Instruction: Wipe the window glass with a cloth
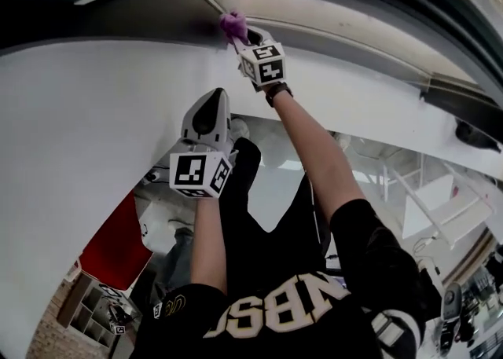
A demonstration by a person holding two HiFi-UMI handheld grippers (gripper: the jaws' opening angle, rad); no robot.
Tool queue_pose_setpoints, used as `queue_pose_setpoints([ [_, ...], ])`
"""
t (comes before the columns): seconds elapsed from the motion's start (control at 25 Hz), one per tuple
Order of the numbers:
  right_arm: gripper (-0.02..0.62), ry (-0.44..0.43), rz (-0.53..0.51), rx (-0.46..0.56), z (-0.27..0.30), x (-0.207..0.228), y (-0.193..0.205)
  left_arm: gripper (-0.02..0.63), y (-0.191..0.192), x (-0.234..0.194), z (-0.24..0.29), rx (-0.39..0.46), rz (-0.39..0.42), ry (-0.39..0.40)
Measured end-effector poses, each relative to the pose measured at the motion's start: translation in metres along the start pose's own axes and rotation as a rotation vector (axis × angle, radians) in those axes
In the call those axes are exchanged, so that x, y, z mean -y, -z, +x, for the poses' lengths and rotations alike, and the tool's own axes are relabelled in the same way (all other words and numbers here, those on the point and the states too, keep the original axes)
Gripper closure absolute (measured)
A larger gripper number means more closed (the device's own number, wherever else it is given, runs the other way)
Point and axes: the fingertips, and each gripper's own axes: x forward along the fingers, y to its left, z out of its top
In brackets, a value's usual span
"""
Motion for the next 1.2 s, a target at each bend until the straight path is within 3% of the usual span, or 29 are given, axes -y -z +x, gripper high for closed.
queue_pose_setpoints([
  [0.16,0.505,0.053,0.000,0.009,0.022,0.018,-0.015,0.583,-0.001,-0.005,-0.001,-0.001,0.005,-0.019],
  [0.36,0.505,0.169,0.052,0.026,-0.030,0.081,-0.008,0.583,0.010,0.026,0.013,-0.023,-0.001,0.016],
  [0.64,0.505,0.390,0.167,0.038,-0.185,0.237,0.032,0.583,0.028,0.128,0.056,-0.045,-0.008,0.126],
  [0.88,0.505,0.585,0.290,0.074,-0.327,0.369,0.060,0.583,0.047,0.241,0.096,-0.050,-0.017,0.227],
  [1.12,0.505,0.836,0.548,0.188,-0.460,0.486,0.092,0.583,0.064,0.321,0.128,-0.049,-0.035,0.297],
  [1.2,0.505,0.866,0.625,0.222,-0.482,0.510,0.099,0.583,0.071,0.334,0.137,-0.049,-0.043,0.302],
])
